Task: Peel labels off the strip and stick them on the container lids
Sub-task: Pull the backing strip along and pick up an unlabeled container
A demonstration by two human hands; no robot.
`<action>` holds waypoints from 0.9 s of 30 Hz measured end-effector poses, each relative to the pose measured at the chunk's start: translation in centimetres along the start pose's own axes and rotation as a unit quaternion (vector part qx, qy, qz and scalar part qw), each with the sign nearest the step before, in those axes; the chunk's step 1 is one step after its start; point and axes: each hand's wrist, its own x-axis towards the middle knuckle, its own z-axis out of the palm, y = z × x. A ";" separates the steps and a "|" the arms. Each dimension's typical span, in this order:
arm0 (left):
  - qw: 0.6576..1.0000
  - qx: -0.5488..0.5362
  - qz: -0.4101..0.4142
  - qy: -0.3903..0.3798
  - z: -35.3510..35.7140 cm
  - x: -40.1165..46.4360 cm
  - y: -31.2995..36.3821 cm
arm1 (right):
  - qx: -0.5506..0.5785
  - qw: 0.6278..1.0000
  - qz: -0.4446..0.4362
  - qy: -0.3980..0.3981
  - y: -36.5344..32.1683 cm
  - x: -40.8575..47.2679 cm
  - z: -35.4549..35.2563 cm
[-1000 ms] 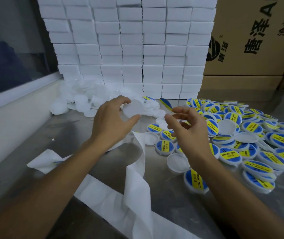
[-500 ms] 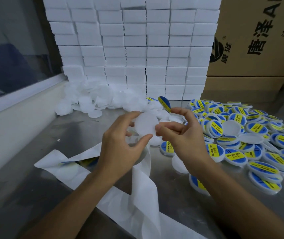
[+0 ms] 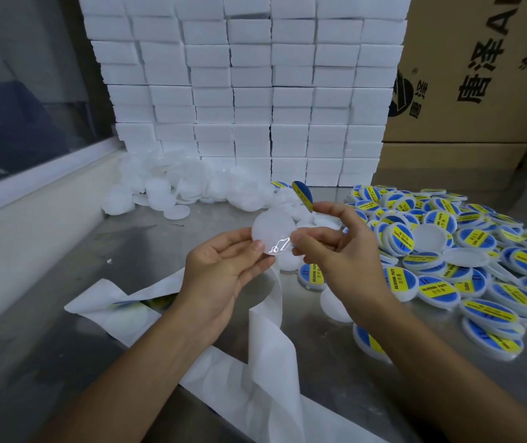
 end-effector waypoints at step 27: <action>0.999 0.022 -0.006 0.027 -0.1 -0.2 0.2 | -0.044 0.998 0.046 0.005 -0.4 0.6 -0.8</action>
